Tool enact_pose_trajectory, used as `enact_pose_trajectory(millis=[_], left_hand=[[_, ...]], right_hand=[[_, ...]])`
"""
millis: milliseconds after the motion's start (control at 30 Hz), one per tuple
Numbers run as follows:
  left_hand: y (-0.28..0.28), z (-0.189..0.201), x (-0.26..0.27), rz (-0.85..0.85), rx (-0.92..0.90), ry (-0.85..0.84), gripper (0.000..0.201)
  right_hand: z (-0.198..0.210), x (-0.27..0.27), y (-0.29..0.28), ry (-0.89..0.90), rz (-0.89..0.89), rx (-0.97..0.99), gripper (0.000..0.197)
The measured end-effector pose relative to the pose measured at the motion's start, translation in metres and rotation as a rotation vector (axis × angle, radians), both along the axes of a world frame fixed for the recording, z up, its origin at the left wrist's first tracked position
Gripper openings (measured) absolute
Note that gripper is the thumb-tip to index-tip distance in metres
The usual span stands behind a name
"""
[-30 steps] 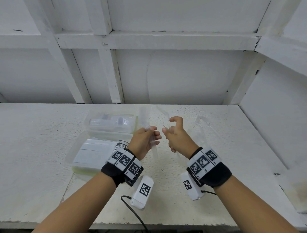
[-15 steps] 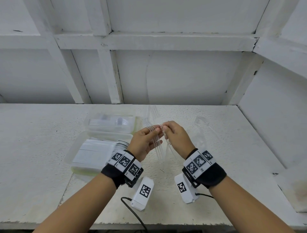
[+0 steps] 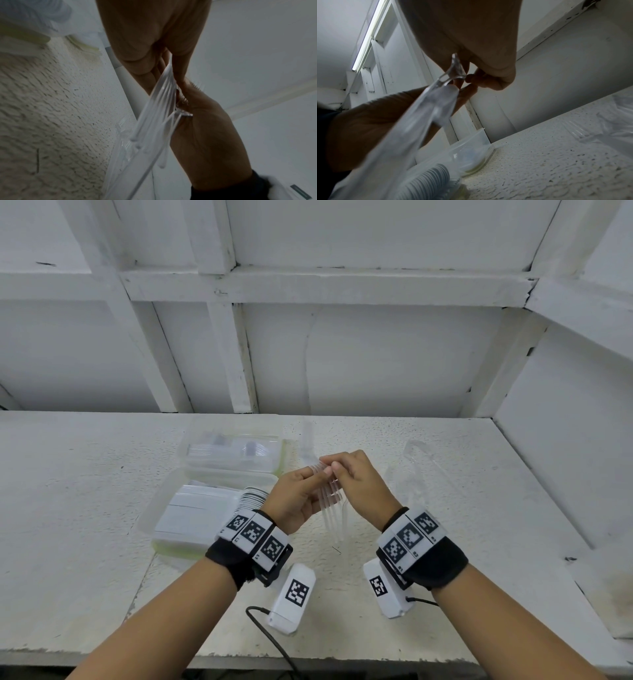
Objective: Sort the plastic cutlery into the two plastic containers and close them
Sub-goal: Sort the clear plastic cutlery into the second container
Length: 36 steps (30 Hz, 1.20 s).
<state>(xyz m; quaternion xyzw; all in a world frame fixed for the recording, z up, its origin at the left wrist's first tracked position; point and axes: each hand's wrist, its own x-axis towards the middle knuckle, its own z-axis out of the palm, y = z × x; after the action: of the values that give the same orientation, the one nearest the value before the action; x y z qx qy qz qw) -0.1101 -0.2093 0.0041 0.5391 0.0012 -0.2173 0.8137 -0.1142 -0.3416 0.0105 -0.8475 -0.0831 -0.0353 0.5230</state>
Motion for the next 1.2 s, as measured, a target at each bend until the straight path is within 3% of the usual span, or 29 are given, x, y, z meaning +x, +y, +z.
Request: enact_pose_trajectory(millis=[200,400,667,1067,1200], left_hand=[[0.003,0.005,-0.001,-0.032,0.131,-0.006,0.012],[0.005,0.010,-0.010,-0.286,0.091,0.067,0.014],[-0.002,0.015,-0.014,-0.358,-0.046,0.145,0.019],[-0.001,0.012,-0.015,-0.296,-0.098,0.148,0.021],[0.002,0.012,-0.016,-0.288,-0.167,0.157,0.024]], right_hand=[[0.012,-0.001,-0.006,-0.033,-0.089,0.145,0.022],[0.029,0.007,-0.014,-0.040,-0.097,0.453,0.028],[0.018,0.017,0.002,-0.037,-0.254,0.378,0.041],[0.012,0.007,0.000,0.029,-0.014,0.298,0.041],[0.013,0.009,-0.006,0.160,0.065,0.431,0.020]])
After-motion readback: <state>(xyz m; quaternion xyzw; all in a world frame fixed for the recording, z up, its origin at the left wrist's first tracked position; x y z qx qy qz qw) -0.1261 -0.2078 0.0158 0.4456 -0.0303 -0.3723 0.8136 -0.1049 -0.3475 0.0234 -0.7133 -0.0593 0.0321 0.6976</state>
